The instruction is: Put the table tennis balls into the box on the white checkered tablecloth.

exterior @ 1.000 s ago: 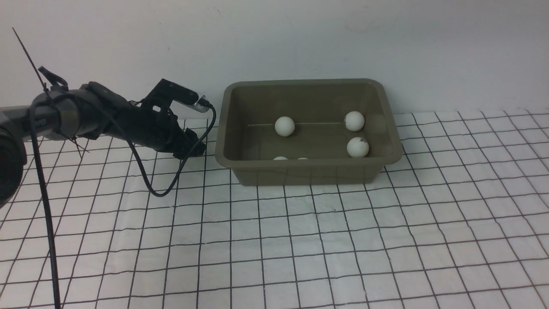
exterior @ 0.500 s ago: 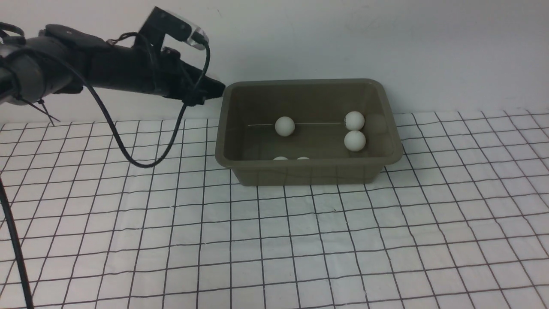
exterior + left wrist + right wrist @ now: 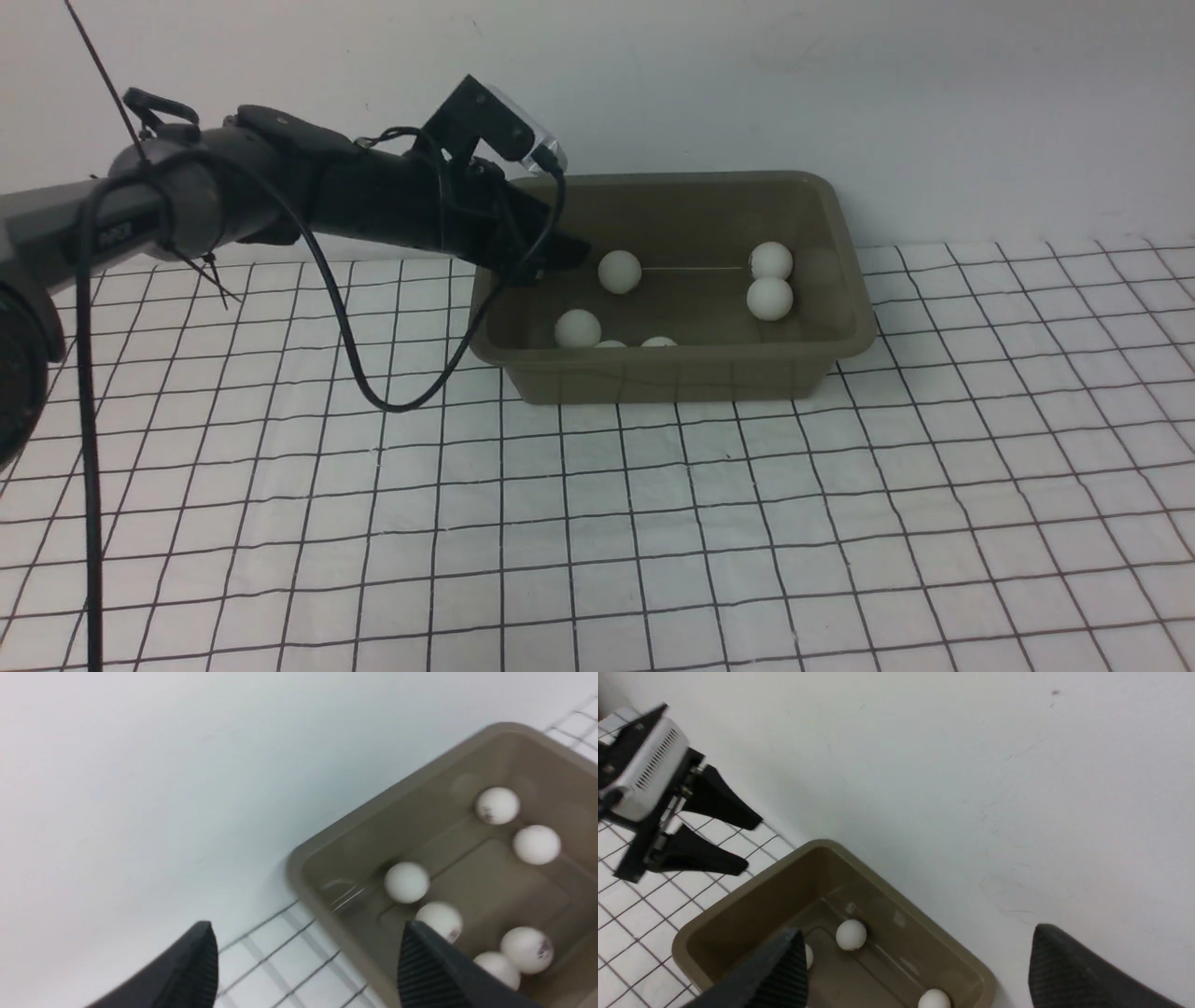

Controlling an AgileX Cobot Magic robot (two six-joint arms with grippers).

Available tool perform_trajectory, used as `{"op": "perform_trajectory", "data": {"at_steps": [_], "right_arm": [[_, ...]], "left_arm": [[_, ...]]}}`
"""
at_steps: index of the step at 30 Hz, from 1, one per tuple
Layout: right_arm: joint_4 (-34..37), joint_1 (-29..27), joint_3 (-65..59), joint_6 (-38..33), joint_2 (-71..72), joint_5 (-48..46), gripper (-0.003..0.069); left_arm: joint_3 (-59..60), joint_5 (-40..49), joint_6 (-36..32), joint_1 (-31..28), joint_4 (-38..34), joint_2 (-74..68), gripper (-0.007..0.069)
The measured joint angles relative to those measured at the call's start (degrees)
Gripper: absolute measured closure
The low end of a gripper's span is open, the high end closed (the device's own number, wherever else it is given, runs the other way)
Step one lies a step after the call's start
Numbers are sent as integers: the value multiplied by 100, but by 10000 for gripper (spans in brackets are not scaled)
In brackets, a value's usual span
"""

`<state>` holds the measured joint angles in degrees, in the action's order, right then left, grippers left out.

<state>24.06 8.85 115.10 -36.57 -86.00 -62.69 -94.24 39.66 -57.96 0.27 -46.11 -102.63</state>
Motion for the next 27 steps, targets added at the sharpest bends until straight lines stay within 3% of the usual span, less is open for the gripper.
{"op": "perform_trajectory", "data": {"at_steps": [4,9,17,21,27], "right_arm": [[-77,0,0,228,534,-552,80],[-310,0,0,405,1103,-978,80],[-1055,0,-202,1234,2630,-1105,83],[-1971,0,-1082,2066,3549,-1105,130],[-2945,0,-3195,2348,4816,-1098,223]], "left_arm": [[0,339,1355,-305,1003,550,185],[0,771,2124,-416,1635,1350,232],[0,1432,2380,-416,1703,2196,241],[0,1683,2539,-416,1714,2469,241],[0,2032,2575,-416,1633,2595,241]]}}
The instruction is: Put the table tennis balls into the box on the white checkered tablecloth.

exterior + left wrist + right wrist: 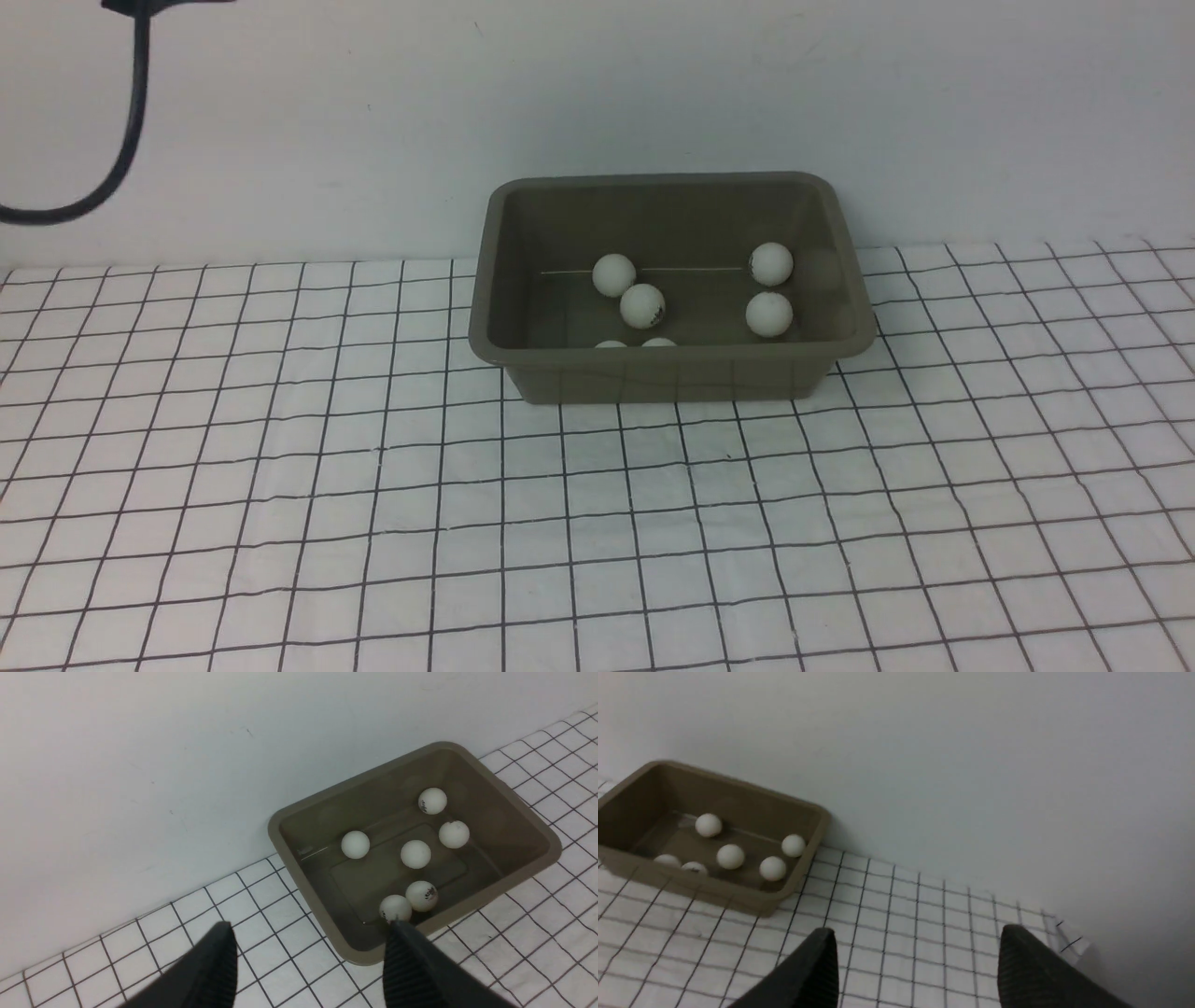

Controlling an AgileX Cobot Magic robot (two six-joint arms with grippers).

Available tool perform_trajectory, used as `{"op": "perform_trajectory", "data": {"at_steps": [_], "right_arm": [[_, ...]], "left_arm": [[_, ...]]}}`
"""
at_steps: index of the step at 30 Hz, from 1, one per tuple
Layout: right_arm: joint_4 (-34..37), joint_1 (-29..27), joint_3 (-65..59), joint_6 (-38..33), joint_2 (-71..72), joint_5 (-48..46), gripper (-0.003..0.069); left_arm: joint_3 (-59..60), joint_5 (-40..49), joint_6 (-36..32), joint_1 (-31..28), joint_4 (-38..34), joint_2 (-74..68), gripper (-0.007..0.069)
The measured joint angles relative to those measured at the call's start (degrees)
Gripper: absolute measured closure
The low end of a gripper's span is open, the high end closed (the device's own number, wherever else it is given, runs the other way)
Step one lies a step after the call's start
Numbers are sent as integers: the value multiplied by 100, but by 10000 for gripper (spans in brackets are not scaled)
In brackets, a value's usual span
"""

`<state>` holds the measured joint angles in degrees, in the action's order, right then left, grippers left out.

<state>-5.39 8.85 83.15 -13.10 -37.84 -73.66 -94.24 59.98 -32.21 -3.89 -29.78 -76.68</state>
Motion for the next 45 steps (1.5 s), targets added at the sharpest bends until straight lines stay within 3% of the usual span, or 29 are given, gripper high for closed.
{"op": "perform_trajectory", "data": {"at_steps": [8,15,26,45], "right_arm": [[714,0,-3380,-117,1611,1580,260],[845,0,-4783,-143,2304,2476,267],[912,0,-5884,-148,2792,3791,339],[824,0,-6310,299,2825,4399,547]], "left_arm": [[0,114,-6,0,-342,0,241],[0,121,-32,0,-410,0,241],[0,121,-56,0,-410,6,241],[0,121,-62,0,-410,10,241]]}}
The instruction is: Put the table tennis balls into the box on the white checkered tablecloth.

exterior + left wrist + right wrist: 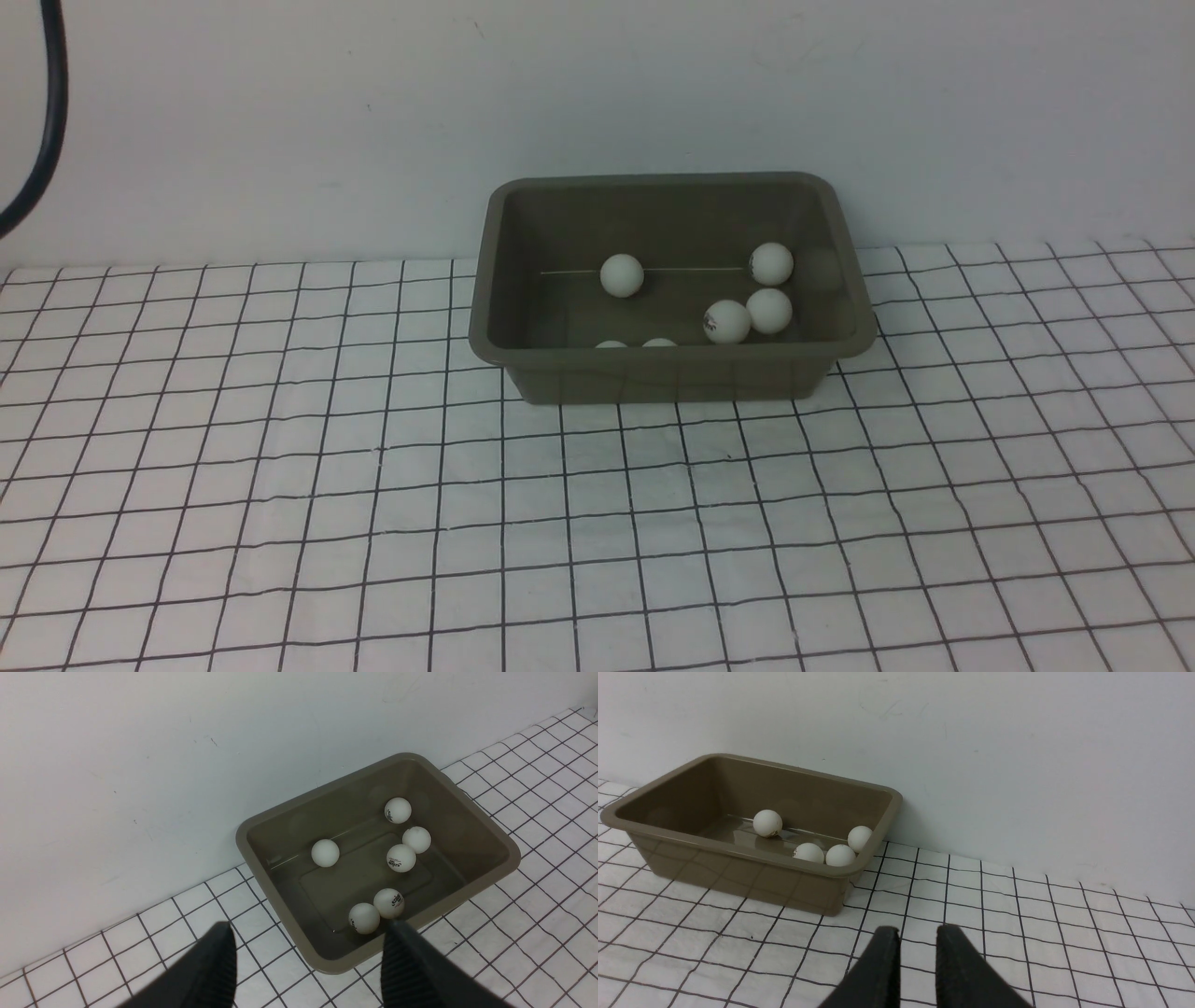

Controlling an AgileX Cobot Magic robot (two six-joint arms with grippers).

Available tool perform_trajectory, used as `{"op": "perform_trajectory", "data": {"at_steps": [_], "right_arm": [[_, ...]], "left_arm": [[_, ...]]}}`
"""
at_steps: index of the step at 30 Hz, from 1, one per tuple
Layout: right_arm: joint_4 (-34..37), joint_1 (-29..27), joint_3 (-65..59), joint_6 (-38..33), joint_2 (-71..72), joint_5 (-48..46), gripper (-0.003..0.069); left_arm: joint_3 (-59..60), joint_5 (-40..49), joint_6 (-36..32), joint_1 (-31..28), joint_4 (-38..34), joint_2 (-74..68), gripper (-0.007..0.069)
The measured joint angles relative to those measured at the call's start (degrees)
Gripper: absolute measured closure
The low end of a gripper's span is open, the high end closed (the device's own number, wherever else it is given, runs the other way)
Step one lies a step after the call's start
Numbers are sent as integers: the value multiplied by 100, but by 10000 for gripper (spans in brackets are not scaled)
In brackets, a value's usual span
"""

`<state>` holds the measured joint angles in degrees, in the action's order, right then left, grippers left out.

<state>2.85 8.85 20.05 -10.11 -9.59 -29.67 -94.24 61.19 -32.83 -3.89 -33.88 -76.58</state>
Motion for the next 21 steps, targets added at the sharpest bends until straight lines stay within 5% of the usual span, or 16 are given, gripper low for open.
{"op": "perform_trajectory", "data": {"at_steps": [21], "right_arm": [[11,0,-37,35,0,-202,561]], "left_arm": [[0,0,-4,0,0,0,249]]}}
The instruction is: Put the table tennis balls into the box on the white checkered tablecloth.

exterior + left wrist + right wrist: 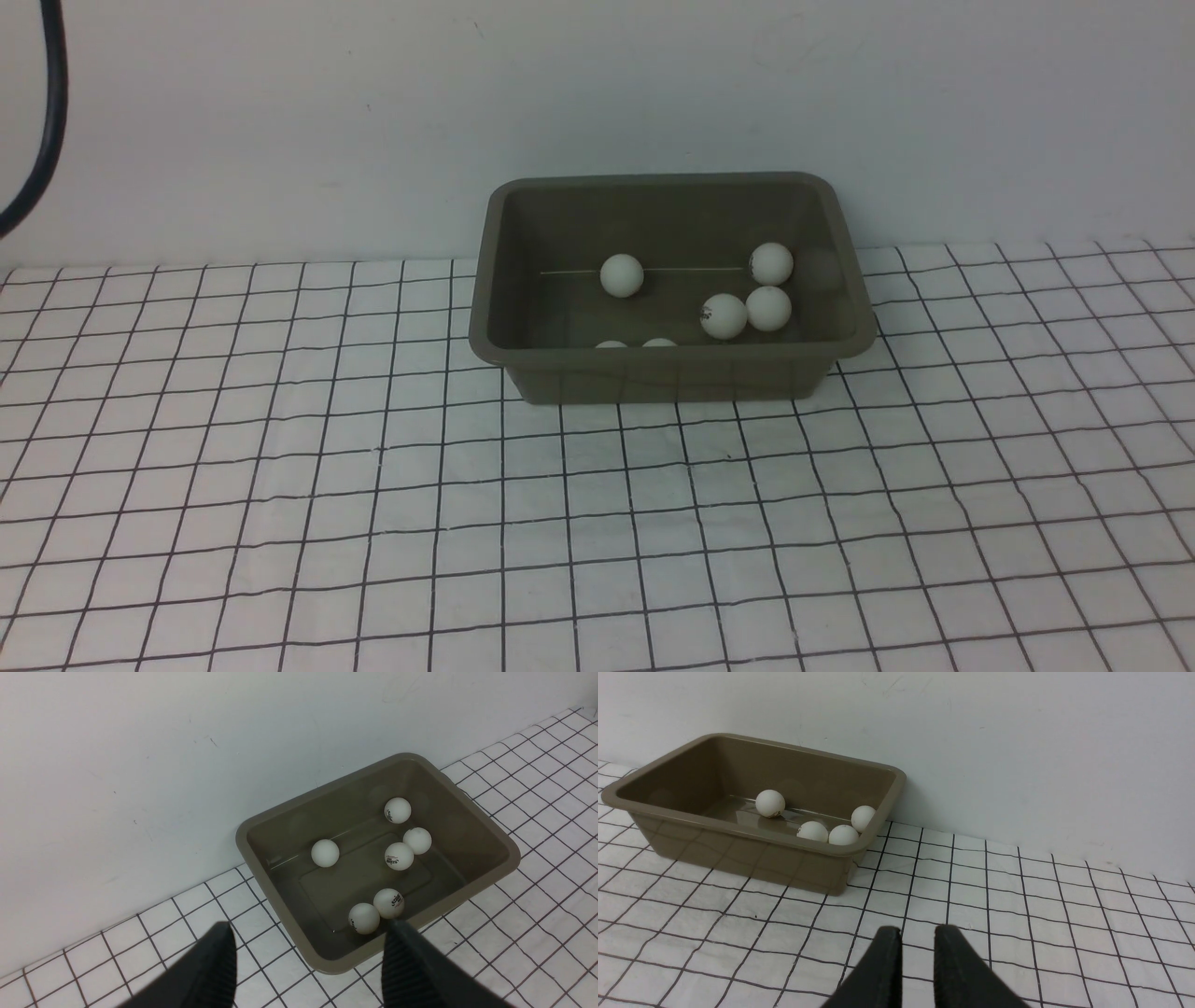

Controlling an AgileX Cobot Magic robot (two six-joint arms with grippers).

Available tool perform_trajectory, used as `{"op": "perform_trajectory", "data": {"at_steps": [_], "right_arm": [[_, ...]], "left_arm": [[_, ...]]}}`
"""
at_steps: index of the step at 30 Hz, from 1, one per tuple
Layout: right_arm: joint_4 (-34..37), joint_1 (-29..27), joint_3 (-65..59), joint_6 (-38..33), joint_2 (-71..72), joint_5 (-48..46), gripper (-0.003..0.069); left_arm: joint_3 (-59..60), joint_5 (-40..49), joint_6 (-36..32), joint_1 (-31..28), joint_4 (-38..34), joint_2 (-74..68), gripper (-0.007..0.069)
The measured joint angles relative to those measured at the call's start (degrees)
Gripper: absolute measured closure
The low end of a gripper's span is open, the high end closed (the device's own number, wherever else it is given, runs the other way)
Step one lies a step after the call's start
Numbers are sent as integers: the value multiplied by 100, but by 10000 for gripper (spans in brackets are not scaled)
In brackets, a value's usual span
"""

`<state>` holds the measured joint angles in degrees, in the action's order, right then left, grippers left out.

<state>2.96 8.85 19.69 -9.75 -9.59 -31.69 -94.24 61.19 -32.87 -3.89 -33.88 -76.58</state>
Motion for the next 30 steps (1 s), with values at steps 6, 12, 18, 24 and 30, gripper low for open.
{"op": "perform_trajectory", "data": {"at_steps": [6,12,18,24,30], "right_arm": [[0,0,-36,0,0,3,561],[89,-18,-369,0,104,111,561],[509,-190,-818,0,598,-8,561],[766,-474,-977,2,943,-253,561],[800,-999,-1034,-4,1031,-284,561]], "left_arm": [[0,0,0,0,0,0,263],[0,0,0,0,0,0,272],[0,0,0,0,-8,0,272],[0,6,-7,0,-92,0,272],[0,167,-7,0,-140,2,272]]}}
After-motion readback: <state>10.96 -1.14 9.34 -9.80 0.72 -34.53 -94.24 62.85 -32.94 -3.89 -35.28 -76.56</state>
